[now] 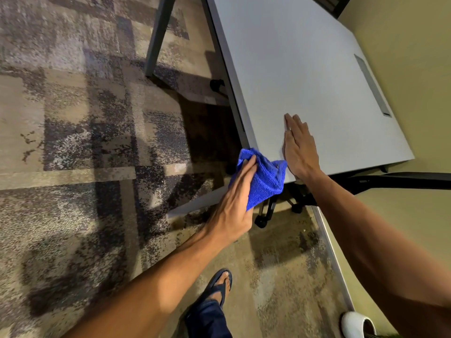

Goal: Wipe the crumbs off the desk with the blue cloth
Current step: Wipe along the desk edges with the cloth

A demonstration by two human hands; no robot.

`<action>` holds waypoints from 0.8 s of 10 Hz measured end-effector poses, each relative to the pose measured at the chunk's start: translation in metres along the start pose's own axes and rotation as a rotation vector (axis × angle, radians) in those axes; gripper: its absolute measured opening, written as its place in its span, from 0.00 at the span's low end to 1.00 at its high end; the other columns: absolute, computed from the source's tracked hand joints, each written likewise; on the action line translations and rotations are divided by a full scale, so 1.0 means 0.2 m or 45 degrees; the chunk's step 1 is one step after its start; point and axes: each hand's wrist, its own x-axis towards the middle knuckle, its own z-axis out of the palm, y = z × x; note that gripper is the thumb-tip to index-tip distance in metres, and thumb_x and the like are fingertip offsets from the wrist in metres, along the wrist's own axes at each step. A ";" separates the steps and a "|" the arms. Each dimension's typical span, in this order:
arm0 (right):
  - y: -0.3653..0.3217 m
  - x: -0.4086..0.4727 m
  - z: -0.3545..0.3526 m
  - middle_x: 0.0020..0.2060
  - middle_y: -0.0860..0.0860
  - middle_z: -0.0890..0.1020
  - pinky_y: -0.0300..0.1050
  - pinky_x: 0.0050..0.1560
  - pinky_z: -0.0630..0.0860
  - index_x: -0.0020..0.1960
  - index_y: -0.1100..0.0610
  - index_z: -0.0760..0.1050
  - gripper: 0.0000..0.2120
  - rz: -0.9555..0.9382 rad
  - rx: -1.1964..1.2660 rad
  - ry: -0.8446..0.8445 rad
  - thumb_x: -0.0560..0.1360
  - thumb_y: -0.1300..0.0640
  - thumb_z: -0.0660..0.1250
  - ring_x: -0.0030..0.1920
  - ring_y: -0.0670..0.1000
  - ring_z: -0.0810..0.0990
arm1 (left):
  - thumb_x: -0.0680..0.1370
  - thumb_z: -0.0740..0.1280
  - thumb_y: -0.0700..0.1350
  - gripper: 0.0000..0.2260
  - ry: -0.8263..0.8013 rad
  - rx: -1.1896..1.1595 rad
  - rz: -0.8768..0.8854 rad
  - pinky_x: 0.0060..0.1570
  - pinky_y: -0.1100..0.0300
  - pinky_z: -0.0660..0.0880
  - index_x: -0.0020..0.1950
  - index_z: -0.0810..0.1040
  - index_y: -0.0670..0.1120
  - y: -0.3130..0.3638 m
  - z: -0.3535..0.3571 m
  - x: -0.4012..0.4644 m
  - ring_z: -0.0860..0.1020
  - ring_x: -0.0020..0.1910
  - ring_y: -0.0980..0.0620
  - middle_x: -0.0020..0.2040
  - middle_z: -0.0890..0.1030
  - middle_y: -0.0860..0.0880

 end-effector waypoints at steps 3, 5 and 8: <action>0.00 0.03 0.01 0.84 0.52 0.51 0.61 0.82 0.47 0.84 0.52 0.49 0.27 -0.009 -0.168 -0.108 0.87 0.49 0.45 0.84 0.55 0.47 | 0.73 0.59 0.28 0.32 -0.098 0.016 0.047 0.77 0.61 0.56 0.78 0.61 0.39 0.01 -0.05 -0.13 0.61 0.78 0.51 0.78 0.63 0.46; 0.01 0.00 0.00 0.84 0.53 0.54 0.62 0.82 0.49 0.84 0.53 0.52 0.29 -0.084 -0.155 -0.088 0.86 0.44 0.45 0.84 0.56 0.49 | 0.72 0.64 0.39 0.22 0.160 -0.321 -0.202 0.50 0.67 0.76 0.62 0.77 0.57 -0.01 -0.18 -0.14 0.83 0.49 0.55 0.51 0.84 0.57; 0.03 0.03 0.03 0.84 0.53 0.52 0.60 0.82 0.49 0.84 0.54 0.48 0.28 -0.079 -0.259 -0.093 0.86 0.48 0.42 0.84 0.57 0.47 | 0.73 0.69 0.43 0.21 0.772 -0.932 -0.565 0.60 0.46 0.78 0.65 0.73 0.52 -0.17 -0.62 0.42 0.81 0.60 0.47 0.60 0.83 0.51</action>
